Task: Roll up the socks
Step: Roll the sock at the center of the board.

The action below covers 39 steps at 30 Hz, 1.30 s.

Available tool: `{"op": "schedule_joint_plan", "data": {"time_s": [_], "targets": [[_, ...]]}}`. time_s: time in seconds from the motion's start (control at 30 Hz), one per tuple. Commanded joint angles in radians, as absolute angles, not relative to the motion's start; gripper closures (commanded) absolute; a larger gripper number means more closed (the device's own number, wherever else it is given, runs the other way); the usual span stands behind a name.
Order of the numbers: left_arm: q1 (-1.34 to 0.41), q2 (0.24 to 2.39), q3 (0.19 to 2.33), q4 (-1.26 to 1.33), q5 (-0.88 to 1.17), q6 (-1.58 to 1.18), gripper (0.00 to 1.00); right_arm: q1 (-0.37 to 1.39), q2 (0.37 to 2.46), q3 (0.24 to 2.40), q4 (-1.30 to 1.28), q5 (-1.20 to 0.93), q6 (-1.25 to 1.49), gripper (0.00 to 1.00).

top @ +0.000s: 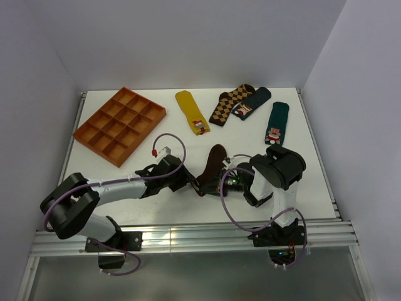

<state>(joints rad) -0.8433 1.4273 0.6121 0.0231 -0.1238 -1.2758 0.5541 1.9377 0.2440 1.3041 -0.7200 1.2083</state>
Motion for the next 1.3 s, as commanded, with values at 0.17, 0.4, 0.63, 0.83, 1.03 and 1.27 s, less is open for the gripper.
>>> {"op": "schedule_joint_plan", "data": {"time_s": [0.17,0.4,0.63,0.83,1.03,1.27], "targets": [[-0.862,1.482,0.603,0.089,-0.103,-1.286,0.47,0.545,1.996,0.224,1.407,-0.746,1.266,1.00],[-0.867,1.525,0.603,0.095,-0.101,-1.282,0.52,0.543,1.982,0.235,1.336,-0.738,1.232,1.00],[-0.868,1.557,0.604,0.091,-0.100,-1.290,0.78,0.543,1.938,0.253,1.247,-0.733,1.180,1.00],[-0.867,1.549,0.638,0.016,-0.136,-1.282,1.00,0.545,1.763,0.311,0.949,-0.689,1.011,0.93],[-0.867,1.522,0.742,-0.248,-0.276,-1.224,1.00,0.552,1.553,0.435,0.531,-0.577,0.777,0.70],[-0.865,1.516,0.776,-0.310,-0.301,-1.164,1.00,0.552,1.408,0.620,0.166,-0.332,0.548,0.67]]}}
